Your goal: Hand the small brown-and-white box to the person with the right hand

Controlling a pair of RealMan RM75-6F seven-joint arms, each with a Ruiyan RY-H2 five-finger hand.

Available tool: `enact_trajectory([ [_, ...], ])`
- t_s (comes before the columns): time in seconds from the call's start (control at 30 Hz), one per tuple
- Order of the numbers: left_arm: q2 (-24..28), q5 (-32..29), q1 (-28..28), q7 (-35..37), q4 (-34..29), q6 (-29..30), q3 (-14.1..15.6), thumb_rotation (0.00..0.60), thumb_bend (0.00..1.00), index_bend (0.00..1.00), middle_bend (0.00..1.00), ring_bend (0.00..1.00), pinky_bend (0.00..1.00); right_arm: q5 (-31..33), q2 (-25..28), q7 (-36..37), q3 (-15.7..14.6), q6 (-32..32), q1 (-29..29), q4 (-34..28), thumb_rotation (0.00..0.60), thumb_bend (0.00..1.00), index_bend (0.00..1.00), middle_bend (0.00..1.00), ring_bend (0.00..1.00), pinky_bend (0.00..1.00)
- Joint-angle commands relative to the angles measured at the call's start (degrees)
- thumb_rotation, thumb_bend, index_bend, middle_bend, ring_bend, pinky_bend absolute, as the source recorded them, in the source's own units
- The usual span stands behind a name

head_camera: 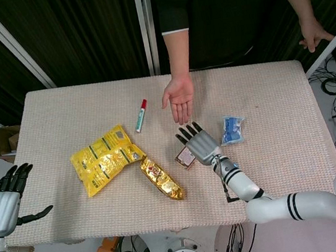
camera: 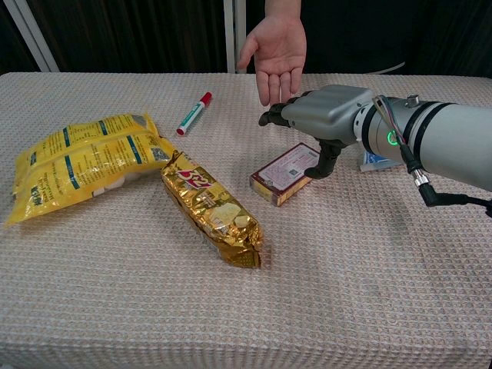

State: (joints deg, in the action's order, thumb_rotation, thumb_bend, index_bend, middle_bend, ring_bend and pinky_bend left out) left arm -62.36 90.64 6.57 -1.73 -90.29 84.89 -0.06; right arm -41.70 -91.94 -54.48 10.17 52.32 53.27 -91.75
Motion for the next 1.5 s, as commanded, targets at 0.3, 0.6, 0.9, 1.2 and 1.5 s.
enact_trajectory([
  [0.3,0.2,-0.1,0.0,-0.3,-0.4,0.0,0.0,0.307,0.00,0.04,0.06,0.07,0.21,-0.7,0.9,1.8,-2.6,1.0,1.3,-1.0,0.600,0.24,0.00,0.00,0.00,0.00],
  [0.6,0.3,-0.3,0.1,0.0,-0.2,-0.3,-0.1,0.312,0.00,0.04,0.06,0.07,0.21,-0.1,2.0,1.9,-4.9,-1.2,3.6,-2.6,0.600,0.24,0.00,0.00,0.00,0.00],
  [0.9,0.4,-0.9,0.3,0.1,0.1,-0.9,-0.2,0.308,0.00,0.04,0.06,0.07,0.21,3.8,-1.4,0.9,-6.2,-1.4,6.4,1.2,0.600,0.28,0.00,0.07,0.00,0.00],
  [1.2,0.3,-1.2,0.4,0.1,0.3,-1.4,-0.1,0.307,0.00,0.04,0.06,0.07,0.21,-1.2,-4.5,4.1,-7.4,0.8,5.7,5.5,0.600,0.30,0.31,0.37,0.19,0.00],
  [1.5,0.3,-1.4,0.1,0.7,0.8,-1.1,-0.1,0.307,0.00,0.04,0.06,0.07,0.21,-12.5,-4.7,9.7,-7.1,7.1,2.7,6.5,0.600,0.32,0.61,0.56,0.39,0.08],
])
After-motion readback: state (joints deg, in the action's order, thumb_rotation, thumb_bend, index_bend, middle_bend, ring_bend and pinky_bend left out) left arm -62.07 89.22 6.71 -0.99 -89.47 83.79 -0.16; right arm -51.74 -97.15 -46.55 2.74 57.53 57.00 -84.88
